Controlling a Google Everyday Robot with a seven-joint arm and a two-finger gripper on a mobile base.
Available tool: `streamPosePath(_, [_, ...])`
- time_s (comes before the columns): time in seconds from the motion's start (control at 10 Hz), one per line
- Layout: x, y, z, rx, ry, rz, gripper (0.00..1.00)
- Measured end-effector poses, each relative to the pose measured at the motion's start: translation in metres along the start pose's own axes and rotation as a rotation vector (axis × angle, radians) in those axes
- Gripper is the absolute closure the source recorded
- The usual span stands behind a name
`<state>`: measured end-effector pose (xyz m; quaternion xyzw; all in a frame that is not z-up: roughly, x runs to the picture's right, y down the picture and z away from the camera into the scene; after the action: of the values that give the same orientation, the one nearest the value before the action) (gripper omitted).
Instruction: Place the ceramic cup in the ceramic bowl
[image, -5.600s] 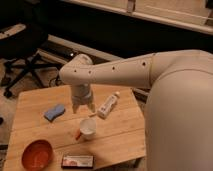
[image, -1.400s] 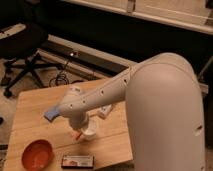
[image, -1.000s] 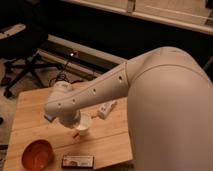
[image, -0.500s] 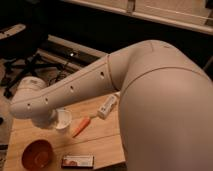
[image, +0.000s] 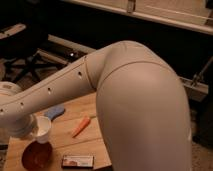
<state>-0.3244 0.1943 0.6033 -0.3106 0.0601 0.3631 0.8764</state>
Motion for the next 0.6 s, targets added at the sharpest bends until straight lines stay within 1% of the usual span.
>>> streamPosePath(0.1, [0.004, 0.011, 0.003, -0.021, 0.023, -0.049, 1.0])
streamPosePath(0.3, [0.012, 0.025, 0.011, -0.048, 0.071, -0.119, 1.0])
streamPosePath(0.4, [0.016, 0.028, 0.017, -0.057, 0.094, -0.142, 1.0])
streamPosePath(0.5, [0.018, 0.027, 0.023, -0.064, 0.108, -0.152, 1.0])
streamPosePath(0.6, [0.019, 0.027, 0.028, -0.075, 0.112, -0.157, 0.99])
